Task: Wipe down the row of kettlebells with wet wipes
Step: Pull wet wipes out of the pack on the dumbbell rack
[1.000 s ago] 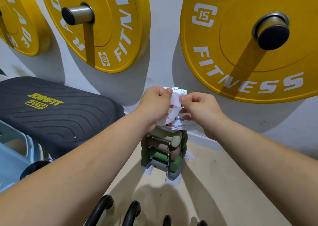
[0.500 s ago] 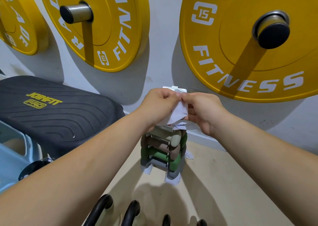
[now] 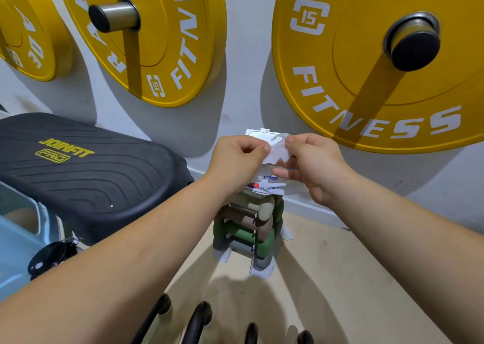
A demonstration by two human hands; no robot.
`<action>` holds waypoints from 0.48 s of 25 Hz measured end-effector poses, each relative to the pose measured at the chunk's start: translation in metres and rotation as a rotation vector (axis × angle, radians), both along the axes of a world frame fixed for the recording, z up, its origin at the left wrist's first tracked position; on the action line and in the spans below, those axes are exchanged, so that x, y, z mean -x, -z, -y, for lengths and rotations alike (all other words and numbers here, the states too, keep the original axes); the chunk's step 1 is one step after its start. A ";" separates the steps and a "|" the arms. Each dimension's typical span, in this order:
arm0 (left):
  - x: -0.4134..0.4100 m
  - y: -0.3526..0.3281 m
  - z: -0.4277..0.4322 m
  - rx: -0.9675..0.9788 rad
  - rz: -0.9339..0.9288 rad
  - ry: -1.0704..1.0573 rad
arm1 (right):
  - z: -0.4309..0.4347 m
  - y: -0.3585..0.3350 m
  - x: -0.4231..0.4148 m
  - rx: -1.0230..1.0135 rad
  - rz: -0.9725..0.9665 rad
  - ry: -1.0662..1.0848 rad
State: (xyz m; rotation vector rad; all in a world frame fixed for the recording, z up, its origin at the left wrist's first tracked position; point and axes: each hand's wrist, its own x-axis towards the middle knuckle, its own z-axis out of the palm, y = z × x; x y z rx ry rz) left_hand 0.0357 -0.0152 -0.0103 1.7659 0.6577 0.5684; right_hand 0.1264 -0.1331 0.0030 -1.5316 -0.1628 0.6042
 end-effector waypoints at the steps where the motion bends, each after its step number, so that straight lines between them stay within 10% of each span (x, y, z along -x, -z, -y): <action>1: 0.001 -0.001 -0.002 0.034 -0.023 -0.018 | 0.000 0.000 -0.001 0.013 -0.013 0.034; 9: 0.001 0.001 0.014 -0.303 -0.077 0.164 | -0.004 -0.004 0.007 -0.095 -0.096 -0.006; 12: -0.002 -0.005 0.013 -0.089 -0.011 0.036 | -0.003 -0.005 0.005 -0.040 -0.077 -0.076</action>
